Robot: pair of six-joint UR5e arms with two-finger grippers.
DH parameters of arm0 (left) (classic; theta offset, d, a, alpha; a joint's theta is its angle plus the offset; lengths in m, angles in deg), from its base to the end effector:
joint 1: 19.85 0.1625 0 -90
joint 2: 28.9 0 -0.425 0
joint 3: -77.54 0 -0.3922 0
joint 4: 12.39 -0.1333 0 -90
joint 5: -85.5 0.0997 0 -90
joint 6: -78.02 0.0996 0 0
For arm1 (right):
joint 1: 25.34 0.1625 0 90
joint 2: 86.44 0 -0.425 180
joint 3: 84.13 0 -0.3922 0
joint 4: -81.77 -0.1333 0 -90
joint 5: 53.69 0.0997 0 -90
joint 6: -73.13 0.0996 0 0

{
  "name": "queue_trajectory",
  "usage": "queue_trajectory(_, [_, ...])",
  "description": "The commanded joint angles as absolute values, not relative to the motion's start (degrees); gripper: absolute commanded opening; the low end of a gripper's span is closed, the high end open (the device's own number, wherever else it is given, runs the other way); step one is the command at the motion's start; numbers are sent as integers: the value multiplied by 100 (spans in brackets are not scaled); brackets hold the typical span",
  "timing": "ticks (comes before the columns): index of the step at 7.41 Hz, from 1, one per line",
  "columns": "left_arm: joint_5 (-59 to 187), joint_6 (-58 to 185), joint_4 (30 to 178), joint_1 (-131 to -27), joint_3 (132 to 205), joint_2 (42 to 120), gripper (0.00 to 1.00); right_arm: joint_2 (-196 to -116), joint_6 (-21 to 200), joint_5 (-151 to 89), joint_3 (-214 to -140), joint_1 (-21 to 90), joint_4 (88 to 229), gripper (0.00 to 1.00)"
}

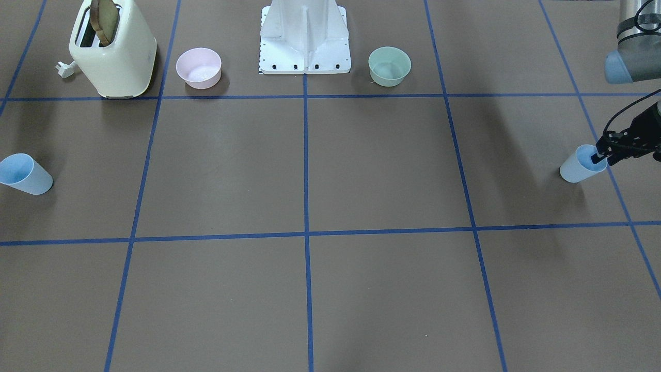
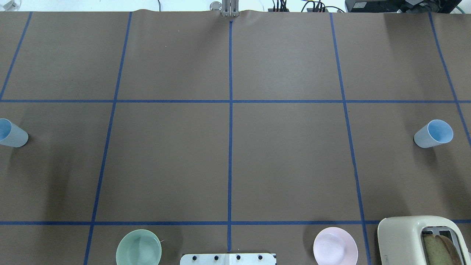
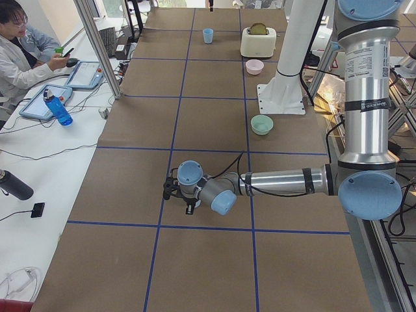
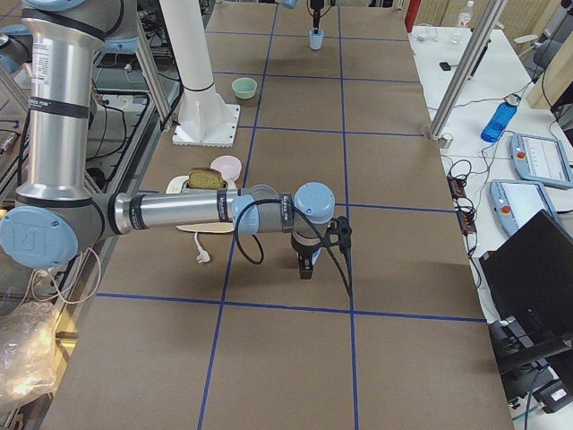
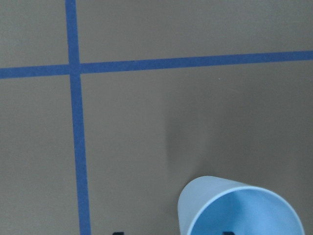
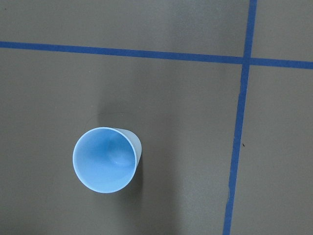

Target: Stack blue cups with both arms

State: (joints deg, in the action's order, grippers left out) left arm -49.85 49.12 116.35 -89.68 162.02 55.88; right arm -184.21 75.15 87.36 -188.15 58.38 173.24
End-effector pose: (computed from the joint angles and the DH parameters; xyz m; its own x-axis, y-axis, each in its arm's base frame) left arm 0.1026 -0.4604 0.6738 0.6238 0.0861 -0.7768 -0.0034 0.9942 0.1074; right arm 0.0077 -0.4405 0.5950 0.6212 -0.0982 0.7774 0.0872 0.9946 0.0560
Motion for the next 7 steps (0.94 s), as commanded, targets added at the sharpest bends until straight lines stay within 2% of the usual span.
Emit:
queue_trajectory(1, [-4985,4901,11681,-8964,16201,5574,2,-18409,7506,8747,-18819,5824,17318,96])
queue_trajectory(3, [-4985,4718,11681,-8964,16218,5583,0,-18409,7506,8738,-18819,5824,17318,96])
queue_trajectory(5, [-5037,4324,11559,-8964,16594,5618,0,-18409,7506,8738,-18819,5824,17318,96])
queue_trajectory(7, [-5055,4260,10475,-8938,17356,5732,0,-18400,7497,8738,-18819,5824,17318,96])
